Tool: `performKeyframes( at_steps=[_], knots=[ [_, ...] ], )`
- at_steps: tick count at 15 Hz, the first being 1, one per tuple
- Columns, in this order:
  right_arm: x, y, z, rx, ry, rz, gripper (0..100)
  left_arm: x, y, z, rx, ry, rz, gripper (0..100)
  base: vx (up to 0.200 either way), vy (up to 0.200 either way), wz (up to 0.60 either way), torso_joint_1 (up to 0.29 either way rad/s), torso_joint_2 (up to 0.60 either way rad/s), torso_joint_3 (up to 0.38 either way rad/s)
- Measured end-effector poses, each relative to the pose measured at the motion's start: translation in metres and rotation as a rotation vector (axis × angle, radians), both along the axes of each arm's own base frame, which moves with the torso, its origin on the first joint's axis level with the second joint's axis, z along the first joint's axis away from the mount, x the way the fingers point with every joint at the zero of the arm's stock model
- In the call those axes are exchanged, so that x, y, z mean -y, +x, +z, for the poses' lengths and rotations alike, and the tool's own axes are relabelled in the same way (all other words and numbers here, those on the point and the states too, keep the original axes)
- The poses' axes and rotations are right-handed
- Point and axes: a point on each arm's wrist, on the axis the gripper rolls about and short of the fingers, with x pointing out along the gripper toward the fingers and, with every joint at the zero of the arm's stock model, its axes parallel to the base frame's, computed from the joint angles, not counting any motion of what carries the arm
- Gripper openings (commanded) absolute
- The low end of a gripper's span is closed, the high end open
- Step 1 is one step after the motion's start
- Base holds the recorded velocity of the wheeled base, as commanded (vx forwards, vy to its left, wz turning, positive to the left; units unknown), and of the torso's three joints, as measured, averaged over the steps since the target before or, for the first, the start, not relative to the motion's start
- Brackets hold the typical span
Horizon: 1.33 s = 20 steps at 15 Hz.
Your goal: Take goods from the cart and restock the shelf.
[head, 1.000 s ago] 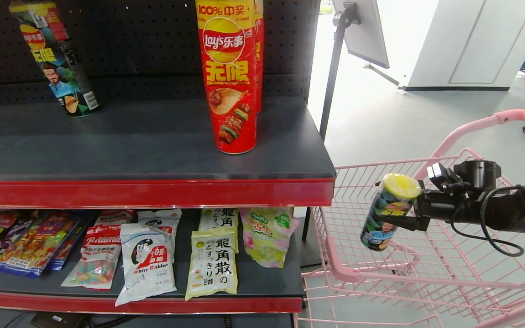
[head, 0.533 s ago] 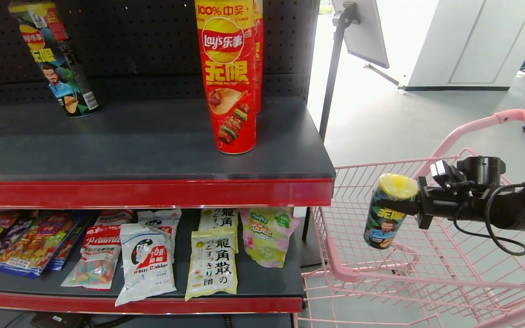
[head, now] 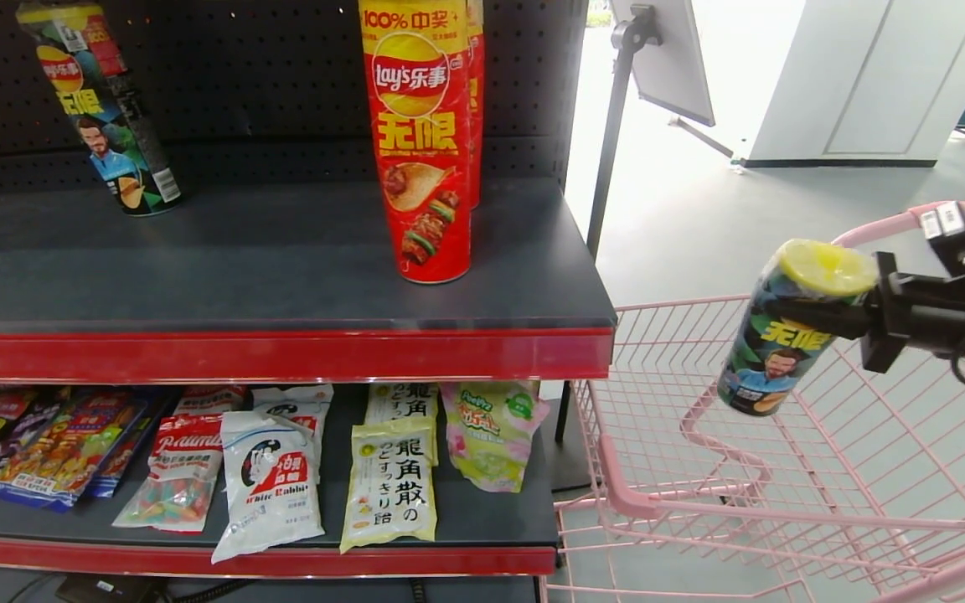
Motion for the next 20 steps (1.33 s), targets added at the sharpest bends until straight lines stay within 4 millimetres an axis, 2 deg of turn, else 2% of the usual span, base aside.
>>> performKeyframes(
  at_steps=[3,6,8,13,16,20],
  knots=[
    [-0.022,-0.056,0.038,-0.017,0.055,-0.026,0,0.0,0.0,0.0,0.0,0.0,0.0,100,0.0,0.0,0.0,0.0,0.0,0.0],
    [-0.065,-0.103,0.048,-0.019,0.077,0.038,0,0.0,0.0,0.0,0.0,0.0,0.0,100,0.0,0.0,0.0,0.0,0.0,0.0],
    [-0.088,-0.123,0.048,-0.015,0.079,0.097,0,0.0,0.0,0.0,0.0,0.0,0.0,100,0.0,0.0,0.0,0.0,0.0,0.0],
    [-0.124,-0.146,0.036,-0.044,0.06,0.169,0,0.0,0.0,0.0,0.0,0.0,0.0,100,0.0,0.0,0.0,0.0,0.0,0.0],
    [-0.139,-0.146,0.031,-0.064,0.044,0.114,0,0.0,0.0,0.0,0.0,0.0,0.0,100,0.0,0.0,0.0,0.0,0.0,0.0],
    [-0.15,-0.147,0.03,-0.073,0.036,0.116,0,0.0,0.0,0.0,0.0,0.0,0.0,100,0.0,0.0,0.0,0.0,0.0,0.0]
  ],
)
